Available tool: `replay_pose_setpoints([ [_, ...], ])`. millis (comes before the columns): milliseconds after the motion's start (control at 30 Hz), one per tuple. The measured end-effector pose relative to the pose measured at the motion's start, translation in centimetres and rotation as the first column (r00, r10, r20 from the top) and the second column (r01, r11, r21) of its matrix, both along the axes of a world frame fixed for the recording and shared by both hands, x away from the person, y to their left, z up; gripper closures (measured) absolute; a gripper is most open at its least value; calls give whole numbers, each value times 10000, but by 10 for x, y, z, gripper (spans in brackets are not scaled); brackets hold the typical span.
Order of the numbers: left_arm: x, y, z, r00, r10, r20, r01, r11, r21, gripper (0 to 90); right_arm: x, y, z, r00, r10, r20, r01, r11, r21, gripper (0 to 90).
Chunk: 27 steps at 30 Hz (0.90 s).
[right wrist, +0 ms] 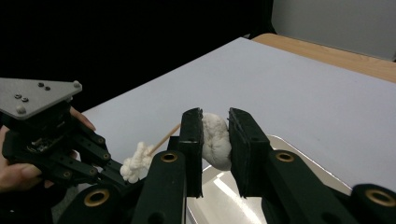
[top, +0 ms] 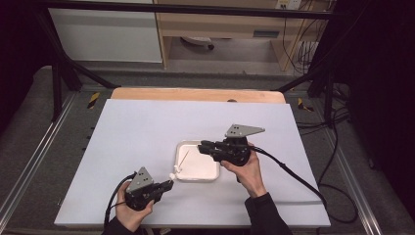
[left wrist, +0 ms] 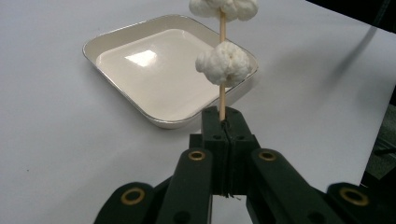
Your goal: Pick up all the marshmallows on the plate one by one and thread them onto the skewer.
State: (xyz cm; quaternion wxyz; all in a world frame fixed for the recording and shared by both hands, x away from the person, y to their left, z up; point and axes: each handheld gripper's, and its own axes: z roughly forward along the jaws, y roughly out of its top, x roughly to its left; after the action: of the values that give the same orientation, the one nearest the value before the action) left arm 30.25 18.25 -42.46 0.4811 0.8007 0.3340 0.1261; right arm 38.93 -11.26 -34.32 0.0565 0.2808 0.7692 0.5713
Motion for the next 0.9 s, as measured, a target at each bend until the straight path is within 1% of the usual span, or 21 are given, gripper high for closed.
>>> replay_pose_setpoints([
  [167,-2,-2,1,9999,-82,131,82,10000,-24,887,0,-2,4,9996,161,-235,-149,9986,512,758],
  [333,-3,-3,2,9995,-161,254,162,9999,-36,888,1,0,4,9982,365,-477,-319,9952,930,758],
  [600,-4,-4,3,9992,-199,358,203,9997,-102,887,3,4,0,9939,645,-896,-523,9898,1324,757],
  [700,-4,-4,4,9989,-210,410,214,9997,-98,887,4,6,-1,9928,685,-977,-552,9895,1333,758],
  [900,-5,-5,4,9984,-267,508,271,9996,-73,888,5,7,-2,9904,830,-1107,-659,9865,1502,760],
])
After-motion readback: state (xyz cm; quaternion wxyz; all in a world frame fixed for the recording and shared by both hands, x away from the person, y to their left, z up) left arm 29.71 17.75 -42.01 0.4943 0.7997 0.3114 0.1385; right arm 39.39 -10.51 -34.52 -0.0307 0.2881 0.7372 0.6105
